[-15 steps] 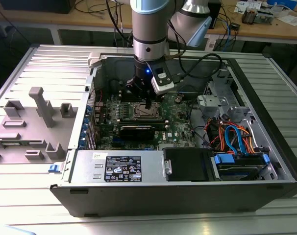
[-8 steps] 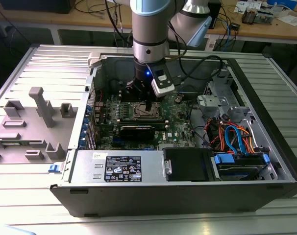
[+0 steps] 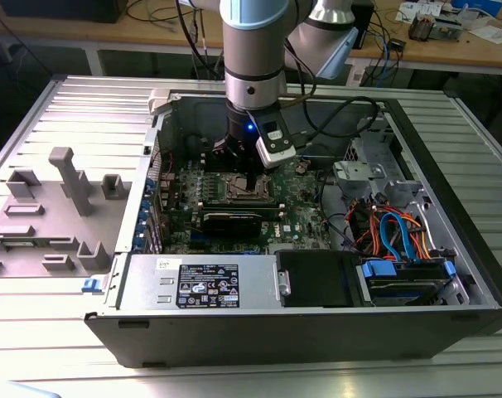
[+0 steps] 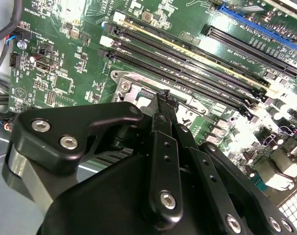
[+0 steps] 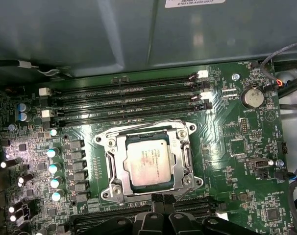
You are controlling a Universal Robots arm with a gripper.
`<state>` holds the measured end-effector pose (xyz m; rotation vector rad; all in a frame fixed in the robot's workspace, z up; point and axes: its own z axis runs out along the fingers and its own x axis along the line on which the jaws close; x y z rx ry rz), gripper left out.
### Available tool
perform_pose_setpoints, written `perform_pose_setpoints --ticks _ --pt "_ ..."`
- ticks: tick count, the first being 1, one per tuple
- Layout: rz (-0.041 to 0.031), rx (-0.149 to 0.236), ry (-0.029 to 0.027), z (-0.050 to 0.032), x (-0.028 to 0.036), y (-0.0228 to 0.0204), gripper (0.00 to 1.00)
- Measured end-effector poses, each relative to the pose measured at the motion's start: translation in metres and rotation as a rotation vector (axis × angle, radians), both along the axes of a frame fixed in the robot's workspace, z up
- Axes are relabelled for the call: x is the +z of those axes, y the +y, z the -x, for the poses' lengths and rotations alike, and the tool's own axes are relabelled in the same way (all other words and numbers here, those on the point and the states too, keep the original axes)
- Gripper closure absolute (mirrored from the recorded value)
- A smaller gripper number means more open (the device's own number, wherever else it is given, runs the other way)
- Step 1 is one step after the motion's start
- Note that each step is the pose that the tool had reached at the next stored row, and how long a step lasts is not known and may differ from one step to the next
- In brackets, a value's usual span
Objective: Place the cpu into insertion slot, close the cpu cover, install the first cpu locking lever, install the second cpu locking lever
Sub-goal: 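Install the second cpu locking lever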
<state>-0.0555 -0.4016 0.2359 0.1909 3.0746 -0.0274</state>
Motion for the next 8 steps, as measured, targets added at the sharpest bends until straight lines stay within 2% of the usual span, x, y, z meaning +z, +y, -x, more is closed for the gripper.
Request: perform_pose_setpoints --ticks 8 --pt "-0.0001 0.000 -0.0001 0.0000 0.0000 -0.0020 0.89"
